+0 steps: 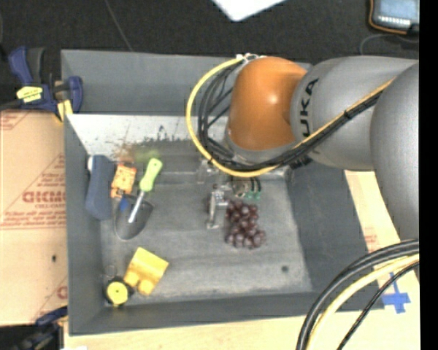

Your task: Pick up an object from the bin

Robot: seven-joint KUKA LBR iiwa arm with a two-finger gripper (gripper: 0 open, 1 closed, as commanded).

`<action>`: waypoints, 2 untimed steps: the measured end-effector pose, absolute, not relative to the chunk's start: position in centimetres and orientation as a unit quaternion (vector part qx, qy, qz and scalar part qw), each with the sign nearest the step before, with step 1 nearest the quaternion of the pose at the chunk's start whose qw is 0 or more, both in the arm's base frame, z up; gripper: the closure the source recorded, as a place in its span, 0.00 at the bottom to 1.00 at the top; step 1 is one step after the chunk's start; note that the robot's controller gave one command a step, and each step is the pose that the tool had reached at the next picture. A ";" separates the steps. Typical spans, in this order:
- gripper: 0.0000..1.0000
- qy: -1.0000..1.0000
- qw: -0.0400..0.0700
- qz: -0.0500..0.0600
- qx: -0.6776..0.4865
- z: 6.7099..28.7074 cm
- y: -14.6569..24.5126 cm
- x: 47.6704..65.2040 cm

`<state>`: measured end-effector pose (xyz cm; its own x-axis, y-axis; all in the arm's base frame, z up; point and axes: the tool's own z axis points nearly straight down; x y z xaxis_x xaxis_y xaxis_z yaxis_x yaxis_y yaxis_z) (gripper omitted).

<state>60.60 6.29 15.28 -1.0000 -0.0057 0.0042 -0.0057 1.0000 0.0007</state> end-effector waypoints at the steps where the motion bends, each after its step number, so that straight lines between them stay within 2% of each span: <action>1: 0.00 -1.000 -0.002 -0.001 0.002 15.8 6.3 60.8; 2: 0.00 -1.000 -0.004 0.000 0.021 10.4 0.9 62.1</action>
Offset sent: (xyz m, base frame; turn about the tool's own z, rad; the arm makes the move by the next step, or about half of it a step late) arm 0.0169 -0.0837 -0.0828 -0.0498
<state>62.06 0.92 10.40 -0.9991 -0.0411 -0.0080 -0.0411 0.9992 0.0006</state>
